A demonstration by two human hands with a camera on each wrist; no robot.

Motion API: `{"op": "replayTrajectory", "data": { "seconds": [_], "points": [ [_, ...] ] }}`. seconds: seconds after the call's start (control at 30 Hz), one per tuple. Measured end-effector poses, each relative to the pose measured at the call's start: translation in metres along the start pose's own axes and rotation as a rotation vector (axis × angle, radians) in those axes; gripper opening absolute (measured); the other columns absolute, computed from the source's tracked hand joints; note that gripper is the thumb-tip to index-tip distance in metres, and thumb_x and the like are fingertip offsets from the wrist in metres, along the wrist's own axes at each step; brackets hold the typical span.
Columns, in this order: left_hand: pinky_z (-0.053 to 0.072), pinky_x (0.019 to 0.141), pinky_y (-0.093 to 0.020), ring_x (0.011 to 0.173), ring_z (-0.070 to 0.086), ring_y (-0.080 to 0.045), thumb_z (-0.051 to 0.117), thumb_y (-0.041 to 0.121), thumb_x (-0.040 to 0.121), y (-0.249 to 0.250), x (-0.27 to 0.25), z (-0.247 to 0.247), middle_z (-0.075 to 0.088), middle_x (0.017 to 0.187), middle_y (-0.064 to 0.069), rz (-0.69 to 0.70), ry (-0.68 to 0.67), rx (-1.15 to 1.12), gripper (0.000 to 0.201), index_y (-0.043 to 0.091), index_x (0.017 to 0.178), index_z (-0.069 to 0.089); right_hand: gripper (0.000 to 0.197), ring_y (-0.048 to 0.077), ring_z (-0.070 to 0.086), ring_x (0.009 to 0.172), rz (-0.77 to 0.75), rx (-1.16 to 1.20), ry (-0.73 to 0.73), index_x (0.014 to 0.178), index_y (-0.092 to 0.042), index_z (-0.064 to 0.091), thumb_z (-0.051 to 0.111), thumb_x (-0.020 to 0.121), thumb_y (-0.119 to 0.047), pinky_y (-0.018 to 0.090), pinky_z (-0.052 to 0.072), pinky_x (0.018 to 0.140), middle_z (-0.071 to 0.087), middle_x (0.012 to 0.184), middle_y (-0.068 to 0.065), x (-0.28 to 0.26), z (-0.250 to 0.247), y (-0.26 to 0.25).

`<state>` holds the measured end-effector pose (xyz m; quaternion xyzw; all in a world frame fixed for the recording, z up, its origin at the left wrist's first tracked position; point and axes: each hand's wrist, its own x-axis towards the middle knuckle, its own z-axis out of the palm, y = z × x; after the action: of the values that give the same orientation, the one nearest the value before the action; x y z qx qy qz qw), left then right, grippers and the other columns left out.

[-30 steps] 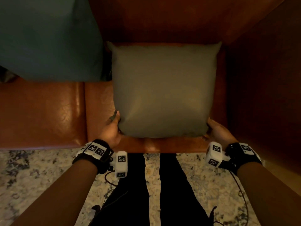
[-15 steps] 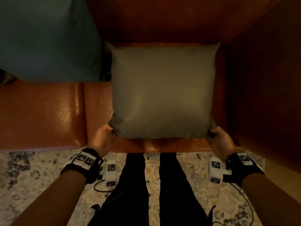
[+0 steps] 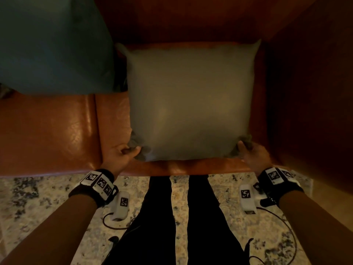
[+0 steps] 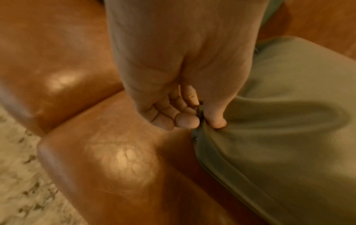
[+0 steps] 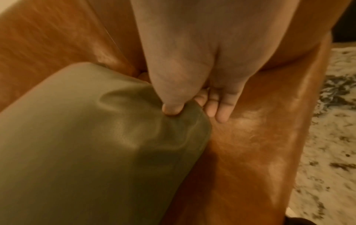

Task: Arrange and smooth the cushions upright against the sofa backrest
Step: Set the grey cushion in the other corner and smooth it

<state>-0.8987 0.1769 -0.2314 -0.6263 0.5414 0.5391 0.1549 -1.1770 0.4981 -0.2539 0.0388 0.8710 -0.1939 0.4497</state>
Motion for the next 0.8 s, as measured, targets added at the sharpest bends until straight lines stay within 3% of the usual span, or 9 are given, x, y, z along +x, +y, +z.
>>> {"op": "replayTrajectory", "data": {
  "seconds": [0.13,0.2,0.27,0.33,0.4,0.5,0.57,0.63,0.8],
  "points": [
    [0.040,0.069,-0.029,0.075,0.054,-0.019,0.075,0.037,0.093,-0.004,-0.006,-0.005,0.059,0.077,-0.007,-0.023,-0.011,0.108,0.041,0.002,0.079,0.059,0.054,0.043,0.064,0.111,0.083,-0.214,0.074,0.093,-0.013,0.066,0.051,0.097,-0.065,0.042,0.045,0.089,0.070,0.111,0.022,-0.007,-0.002,0.014],
    [0.039,0.069,-0.032,0.075,0.053,-0.021,0.072,0.049,0.092,-0.012,-0.006,-0.007,0.056,0.076,-0.006,-0.048,-0.027,0.154,0.047,0.007,0.079,0.056,0.058,0.042,0.067,0.097,0.059,0.058,0.078,0.077,-0.020,0.050,0.062,0.082,-0.076,0.041,0.045,0.078,0.067,0.092,0.018,-0.011,-0.002,0.027],
    [0.045,0.077,-0.036,0.083,0.059,-0.025,0.070,0.054,0.090,-0.019,-0.006,-0.010,0.063,0.081,-0.005,-0.080,-0.031,0.052,0.049,0.006,0.085,0.065,0.067,0.034,0.066,0.091,0.087,0.452,0.053,0.088,-0.021,0.055,0.071,0.067,-0.083,0.042,0.048,0.079,0.066,0.096,0.012,-0.013,0.000,0.033],
    [0.047,0.084,-0.039,0.088,0.061,-0.026,0.060,0.048,0.094,-0.018,-0.007,-0.011,0.066,0.088,-0.006,-0.165,-0.004,-0.143,0.033,0.017,0.094,0.069,0.055,0.025,0.065,0.100,0.182,0.847,-0.009,0.125,-0.016,0.059,0.058,0.094,-0.062,0.040,0.050,0.082,0.066,0.123,0.010,-0.009,0.000,0.027],
    [0.045,0.088,-0.040,0.092,0.061,-0.024,0.049,0.041,0.103,-0.012,-0.005,-0.011,0.065,0.097,-0.008,-0.243,-0.013,-0.224,0.026,0.021,0.100,0.065,0.039,0.024,0.065,0.108,0.248,0.956,-0.076,0.137,-0.017,0.054,0.042,0.108,-0.039,0.037,0.050,0.082,0.065,0.129,0.004,-0.007,-0.003,0.014],
    [0.043,0.091,-0.037,0.093,0.060,-0.020,0.044,0.030,0.108,0.000,0.003,-0.007,0.065,0.106,-0.007,-0.258,-0.056,-0.241,0.023,0.017,0.111,0.063,0.013,0.025,0.068,0.094,0.203,0.878,-0.090,0.107,-0.016,0.058,0.053,0.107,-0.028,0.035,0.055,0.074,0.073,0.102,-0.002,0.000,-0.002,0.008],
    [0.044,0.077,-0.031,0.080,0.057,-0.017,0.045,0.018,0.107,0.008,0.007,-0.006,0.066,0.092,-0.003,-0.251,-0.095,-0.221,0.020,0.014,0.103,0.065,0.017,0.021,0.060,0.073,0.148,0.832,-0.092,0.090,-0.019,0.052,0.067,0.097,-0.020,0.027,0.051,0.057,0.069,0.075,-0.003,0.003,-0.002,0.009],
    [0.042,0.069,-0.028,0.075,0.055,-0.017,0.046,0.014,0.106,0.011,0.011,-0.008,0.065,0.084,-0.002,-0.254,-0.140,-0.200,0.022,0.015,0.094,0.065,0.032,0.018,0.056,0.068,0.149,0.819,-0.090,0.095,-0.027,0.045,0.070,0.094,-0.009,0.028,0.047,0.054,0.063,0.084,-0.001,0.003,-0.005,0.003],
    [0.047,0.075,-0.029,0.084,0.061,-0.019,0.039,0.016,0.106,0.006,0.005,-0.012,0.067,0.102,-0.008,-0.296,-0.215,-0.275,0.024,0.013,0.111,0.062,0.046,0.019,0.049,0.065,0.195,0.594,-0.061,0.104,-0.033,0.036,0.060,0.095,0.005,0.033,0.039,0.051,0.052,0.097,0.008,0.017,0.001,0.000]
  ]
}}
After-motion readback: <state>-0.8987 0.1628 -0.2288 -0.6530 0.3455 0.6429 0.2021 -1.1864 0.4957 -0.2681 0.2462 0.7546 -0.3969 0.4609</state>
